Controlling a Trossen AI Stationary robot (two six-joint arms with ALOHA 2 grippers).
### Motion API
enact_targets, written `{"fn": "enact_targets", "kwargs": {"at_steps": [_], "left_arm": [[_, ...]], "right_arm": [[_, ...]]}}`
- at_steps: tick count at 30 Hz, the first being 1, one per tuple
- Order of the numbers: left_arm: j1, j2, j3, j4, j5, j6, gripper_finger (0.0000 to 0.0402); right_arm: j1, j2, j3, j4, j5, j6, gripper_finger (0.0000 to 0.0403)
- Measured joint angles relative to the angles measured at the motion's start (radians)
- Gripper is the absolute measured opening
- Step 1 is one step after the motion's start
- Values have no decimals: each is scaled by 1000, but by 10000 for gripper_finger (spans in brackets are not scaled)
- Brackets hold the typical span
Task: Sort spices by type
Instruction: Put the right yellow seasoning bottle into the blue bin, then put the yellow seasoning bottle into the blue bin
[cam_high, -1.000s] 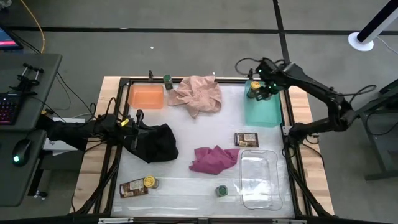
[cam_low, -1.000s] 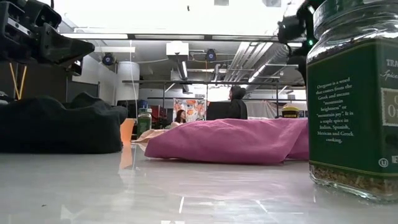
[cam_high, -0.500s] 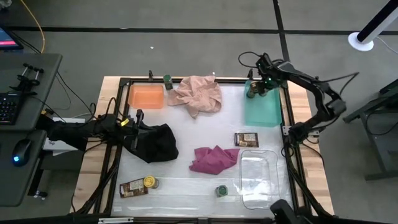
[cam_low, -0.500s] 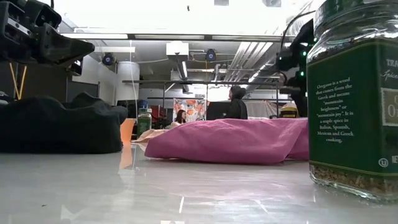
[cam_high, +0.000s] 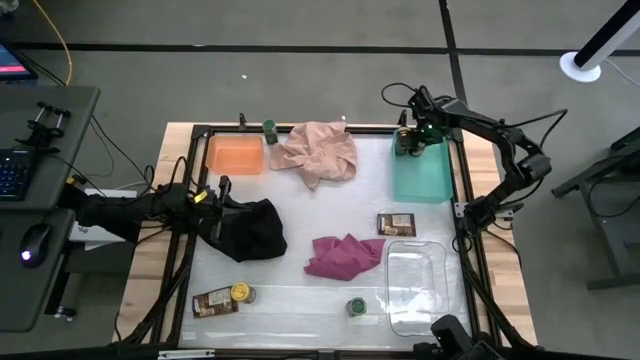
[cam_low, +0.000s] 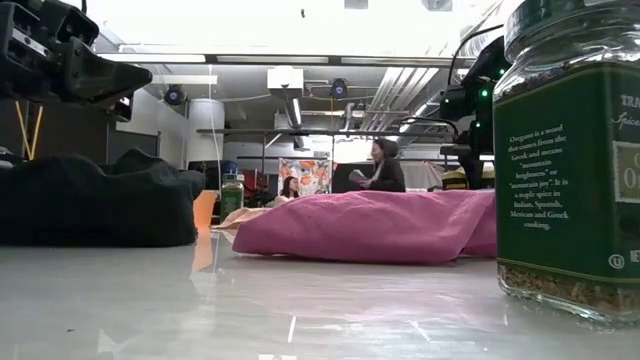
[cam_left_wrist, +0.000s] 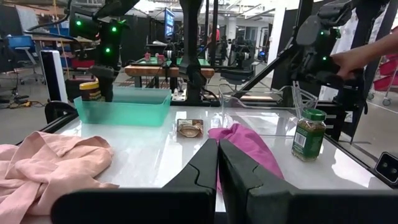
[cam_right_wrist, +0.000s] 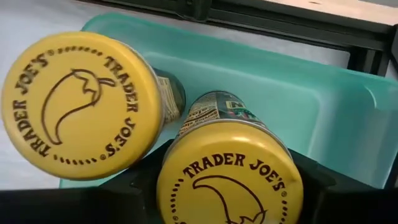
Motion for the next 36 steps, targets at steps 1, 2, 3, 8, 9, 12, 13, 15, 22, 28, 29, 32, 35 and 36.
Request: {"fn": "enact_targets", "kwargs": {"at_steps": [1, 2, 3, 8, 9, 12, 13, 15, 22, 28, 29, 32, 35, 36], "left_arm": [[0, 0, 0, 0, 0, 0, 1], [0, 0, 0, 0, 0, 0, 1], [0, 0, 0, 0, 0, 0, 1], [0, 0, 0, 0, 0, 0, 1], [0, 0, 0, 0, 0, 0, 1], [0, 0, 0, 0, 0, 0, 1], [0, 0, 0, 0, 0, 0, 1], [0, 0, 0, 0, 0, 0, 1], [0, 0, 0, 0, 0, 0, 1], [0, 0, 0, 0, 0, 0, 1], [0, 0, 0, 0, 0, 0, 1], [0, 0, 0, 0, 0, 0, 1], [0, 0, 0, 15, 0, -24, 1], [-1, 0, 0, 31, 3, -82, 1]], "right_arm": [[0, 0, 0, -5, -1, 8, 245], [0, 0, 3, -15, -2, 17, 267], [0, 0, 8, -28, -3, 18, 287], [0, -17, 62, -87, -3, -12, 331], [0, -24, 80, -103, 0, -24, 331], [0, -54, 142, -142, 3, -51, 329], [0, -66, 167, -154, 2, -57, 327], [6, -94, 217, -171, -19, -61, 325], [133, -199, 326, -100, -211, -3, 325], [341, -243, 333, -8, -301, 82, 325], [379, -245, 333, 0, -303, 95, 325], [489, -247, 333, 5, -304, 135, 325], [583, -247, 333, 7, -303, 178, 325], [611, -247, 333, 7, -301, 195, 325]]}}
